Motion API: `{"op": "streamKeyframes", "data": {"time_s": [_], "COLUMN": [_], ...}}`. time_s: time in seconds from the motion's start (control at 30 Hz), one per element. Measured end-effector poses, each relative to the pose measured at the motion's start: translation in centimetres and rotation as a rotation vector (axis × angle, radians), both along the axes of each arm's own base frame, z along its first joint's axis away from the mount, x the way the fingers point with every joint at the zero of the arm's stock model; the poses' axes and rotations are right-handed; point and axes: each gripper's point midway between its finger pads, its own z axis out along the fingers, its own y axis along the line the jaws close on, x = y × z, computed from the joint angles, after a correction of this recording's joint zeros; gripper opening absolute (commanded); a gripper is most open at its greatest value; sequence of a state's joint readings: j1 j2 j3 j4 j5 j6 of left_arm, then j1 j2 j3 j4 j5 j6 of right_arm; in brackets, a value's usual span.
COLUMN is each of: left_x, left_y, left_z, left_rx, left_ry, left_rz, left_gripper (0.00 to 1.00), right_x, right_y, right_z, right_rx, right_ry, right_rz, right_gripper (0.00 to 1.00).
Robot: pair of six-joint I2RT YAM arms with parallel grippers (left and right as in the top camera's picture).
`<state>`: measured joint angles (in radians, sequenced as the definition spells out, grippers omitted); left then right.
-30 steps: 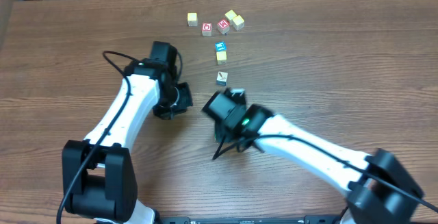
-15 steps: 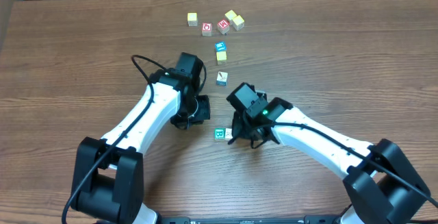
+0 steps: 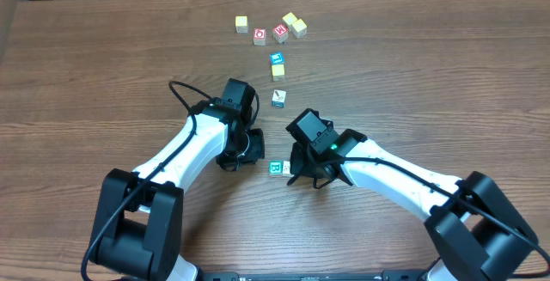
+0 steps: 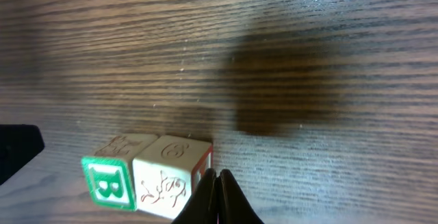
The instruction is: Flip 4 blocks
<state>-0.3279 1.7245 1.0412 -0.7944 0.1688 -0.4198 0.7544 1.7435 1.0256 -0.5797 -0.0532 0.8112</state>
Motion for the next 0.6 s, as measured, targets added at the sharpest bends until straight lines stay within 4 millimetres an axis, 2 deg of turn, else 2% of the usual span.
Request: {"op": "streamKeyframes", "data": {"time_s": [0.17, 0.4, 0.6], "left_x": [0.2, -1.1, -1.2], "left_y": [-0.4, -1.7, -2.6], "left_z": [-0.6, -1.4, -1.5], "left_rx": [-0.029, -0.068, -0.085], "left_ry": [-0.017, 0.005, -0.006], "left_rz": [0.009, -0.015, -0.037], "left_gripper": [0.04, 0.04, 0.04], "right_x": [0.0, 0.3, 0.5], "right_y": [0.0, 0.3, 0.4], "right_z": [-1.0, -0.9, -0.8], "right_rx": [-0.015, -0.002, 0.005], "right_ry": [0.014, 0.001, -0.006], "right_rz": [-0.001, -0.001, -0.001], "right_gripper": [0.04, 0.04, 0.04]}}
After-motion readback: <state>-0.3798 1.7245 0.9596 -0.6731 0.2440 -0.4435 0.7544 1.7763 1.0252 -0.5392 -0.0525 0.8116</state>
